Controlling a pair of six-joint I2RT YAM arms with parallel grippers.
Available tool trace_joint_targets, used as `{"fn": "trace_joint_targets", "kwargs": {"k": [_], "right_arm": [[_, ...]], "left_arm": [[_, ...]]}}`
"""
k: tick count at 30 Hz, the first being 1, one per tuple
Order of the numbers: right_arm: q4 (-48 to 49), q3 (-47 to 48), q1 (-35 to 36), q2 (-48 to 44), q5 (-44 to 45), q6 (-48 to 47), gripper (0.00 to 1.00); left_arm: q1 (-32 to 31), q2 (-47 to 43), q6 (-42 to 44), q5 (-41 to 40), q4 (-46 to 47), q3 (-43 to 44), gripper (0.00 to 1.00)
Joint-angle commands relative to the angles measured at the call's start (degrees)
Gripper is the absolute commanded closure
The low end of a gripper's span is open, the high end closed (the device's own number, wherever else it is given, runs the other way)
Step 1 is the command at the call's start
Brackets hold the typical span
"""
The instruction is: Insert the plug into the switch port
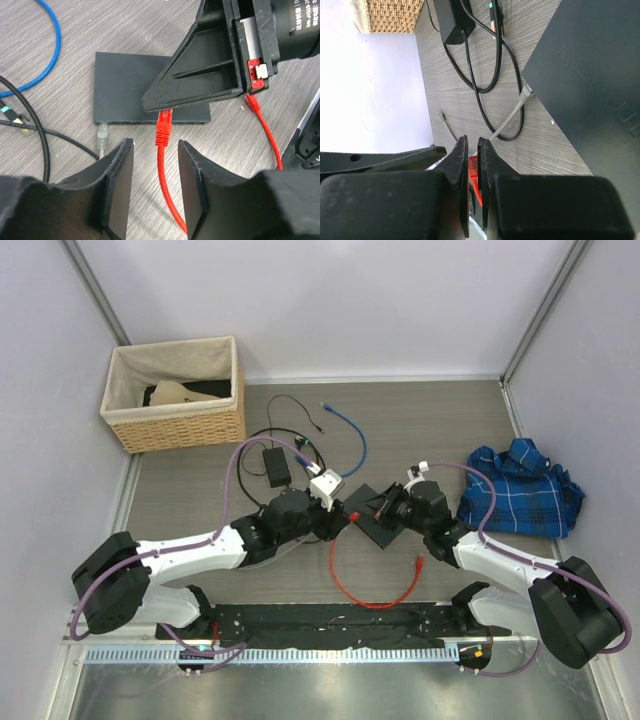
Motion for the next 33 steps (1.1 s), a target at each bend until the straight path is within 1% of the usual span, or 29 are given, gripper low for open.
{"fn": "trace_joint_targets", "kwargs": {"k": [1,11,14,18,22,25,28,29,31,33], "right_arm": [[1.6,0.1,0.4,-1.5,1.1,1.1,0.99],[1.9,0.3,0.6,-1.5,0.8,1.2,0.99],[1.9,0.3,0.7,-1.6,0.9,1.1,0.99],[1.9,0.4,0.8,-1.8,0.9,1.3,0.99],[1.8,0.4,0.8,-1.9,1.1,1.2,0.99],[1.8,0.4,0.8,-1.9,1.1,1.2,0.99],[2.0,0.2,0.9,-1.9,1.1,1.2,0.99],[2.2,0.1,0.9,-2.1,1.1,1.0,0.99],[1.8,0.3,0.9,-2.0,1.5,0.3,0.98],[0.7,0.8,0.8,-2.1,1.8,-1.5,0.9]], "left_arm": [[-0.4,1.6,0.8,0.1,6.4,-0.4,0.57],[-0.4,5.0,-0.9,-0.3,8.3,-0.6,0.58],[-0.4,5.7,-1.3,-0.8,8.6,-0.5,0.6],[-0.4,6.4,-1.7,-0.4,8.9,-0.2,0.65],[-0.4,6.8,-2.2,0.6,9.1,-0.2,0.66],[-0.4,6.6,-2.3,0.5,9.3,-0.6,0.75],[-0.4,6.3,-2.4,0.6,9.3,-0.7,0.87],[-0.4,6.2,-2.5,0.5,9.3,-0.9,0.98],[-0.4,5.7,-2.8,0.2,9.4,-1.2,1.0],[-0.4,5.3,-2.9,0.0,9.0,-1.5,1.0]]}}
